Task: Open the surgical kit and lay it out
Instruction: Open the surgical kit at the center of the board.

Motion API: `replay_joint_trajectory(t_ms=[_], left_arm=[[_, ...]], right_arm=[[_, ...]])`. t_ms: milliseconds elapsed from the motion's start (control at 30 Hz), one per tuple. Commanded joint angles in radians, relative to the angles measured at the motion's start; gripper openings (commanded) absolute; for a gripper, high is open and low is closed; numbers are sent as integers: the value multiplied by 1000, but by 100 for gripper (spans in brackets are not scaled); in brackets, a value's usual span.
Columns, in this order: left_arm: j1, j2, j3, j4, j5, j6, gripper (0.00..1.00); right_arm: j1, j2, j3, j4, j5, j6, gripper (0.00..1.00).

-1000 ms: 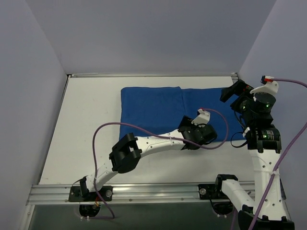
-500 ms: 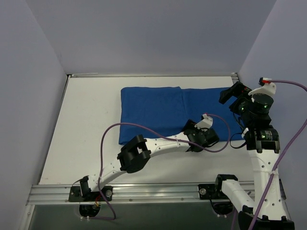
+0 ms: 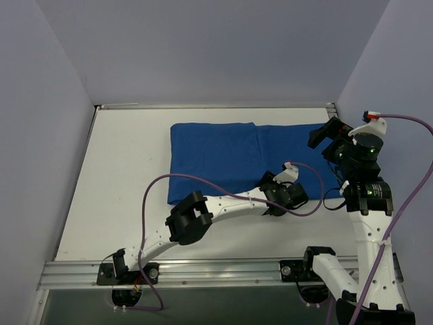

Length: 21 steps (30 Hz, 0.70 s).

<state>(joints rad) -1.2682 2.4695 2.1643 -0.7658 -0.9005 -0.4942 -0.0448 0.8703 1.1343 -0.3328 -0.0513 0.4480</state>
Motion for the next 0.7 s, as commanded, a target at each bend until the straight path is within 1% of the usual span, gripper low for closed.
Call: replay_joint_trajectory(t_ms=[0,133,267,300,400,433,500,533,667], left_arm=[[-2,8,35,-6,-43,-3,59],[1,8,34,8,-41,8,50],[1,-1,23,19,-43,14,38],[1,-7,20,19,-43,14,32],[3,-20,11,22,-48,14,19],[6,-30,8,23,-49,14,13],[9,-53,-7,29,-52,13,5],[13,-63,-15,31,-54,11,3],[21,-113,-53,30,-52,0,2]], right_arm=[[6,-7,1,32,-5,0,100],[5,-8,1,29,-2,-3,100],[5,-7,5,29,-12,0,100],[6,-5,7,29,-13,0,100],[5,-5,16,26,-15,0,100],[5,-7,18,23,-15,-2,100],[5,-7,22,21,-16,-2,100],[5,-7,25,18,-18,-2,100],[5,-10,44,8,-22,-6,100]])
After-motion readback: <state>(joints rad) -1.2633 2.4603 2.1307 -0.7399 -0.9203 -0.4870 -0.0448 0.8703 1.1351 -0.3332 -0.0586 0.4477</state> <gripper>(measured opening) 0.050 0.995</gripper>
